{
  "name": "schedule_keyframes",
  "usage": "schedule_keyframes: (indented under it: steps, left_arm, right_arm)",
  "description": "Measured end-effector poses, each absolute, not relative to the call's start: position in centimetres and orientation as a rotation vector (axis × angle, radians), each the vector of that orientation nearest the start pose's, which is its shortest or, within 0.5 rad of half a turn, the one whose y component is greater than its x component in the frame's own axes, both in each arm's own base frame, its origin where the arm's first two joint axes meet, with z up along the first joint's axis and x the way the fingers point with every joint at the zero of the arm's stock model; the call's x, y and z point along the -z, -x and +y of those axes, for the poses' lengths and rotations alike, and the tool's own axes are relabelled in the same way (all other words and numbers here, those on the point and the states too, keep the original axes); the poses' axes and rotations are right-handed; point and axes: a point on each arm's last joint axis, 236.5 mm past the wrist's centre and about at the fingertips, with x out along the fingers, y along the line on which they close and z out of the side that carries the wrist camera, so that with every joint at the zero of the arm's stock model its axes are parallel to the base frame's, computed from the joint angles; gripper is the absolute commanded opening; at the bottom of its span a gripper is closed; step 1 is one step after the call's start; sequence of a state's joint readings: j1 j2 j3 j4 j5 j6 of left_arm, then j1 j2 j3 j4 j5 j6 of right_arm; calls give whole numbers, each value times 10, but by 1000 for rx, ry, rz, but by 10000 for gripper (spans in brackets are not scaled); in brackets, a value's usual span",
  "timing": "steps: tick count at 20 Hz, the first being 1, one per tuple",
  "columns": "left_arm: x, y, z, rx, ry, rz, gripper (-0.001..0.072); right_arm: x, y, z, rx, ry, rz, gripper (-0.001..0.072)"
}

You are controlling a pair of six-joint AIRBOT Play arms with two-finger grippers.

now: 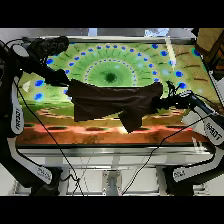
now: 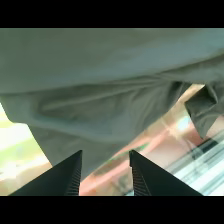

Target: Fold the shirts.

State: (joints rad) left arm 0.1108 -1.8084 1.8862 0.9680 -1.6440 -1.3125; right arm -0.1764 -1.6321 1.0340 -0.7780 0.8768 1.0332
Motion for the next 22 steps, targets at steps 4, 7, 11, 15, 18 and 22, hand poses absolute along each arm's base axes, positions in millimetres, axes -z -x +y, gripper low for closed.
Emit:
schedule_keyframes:
  steps: [4, 7, 11, 15, 18, 22]
  left_arm:
    - [-10, -432, -88, 599, 359, 1526, 289]
    - [22, -398, -85, 579, 377, 1675, 288]
    - [53, -354, -75, 535, 385, 1856, 289]
    - [76, -318, -74, 498, 419, 1987, 289]
    - [95, -300, -79, 474, 444, 2030, 289]
    - [113, -308, -97, 459, 498, 1963, 292]
  right_arm:
    - [76, -441, 64, -405, -473, 1175, 22]
    - [57, -449, 66, -433, -447, 1146, 23]
    - [49, -450, 66, -450, -429, 1140, 22]
    - [48, -450, 66, -453, -423, 1139, 23]
    - [48, -450, 66, -455, -420, 1141, 23]
    - [48, -449, 66, -456, -418, 1143, 22]
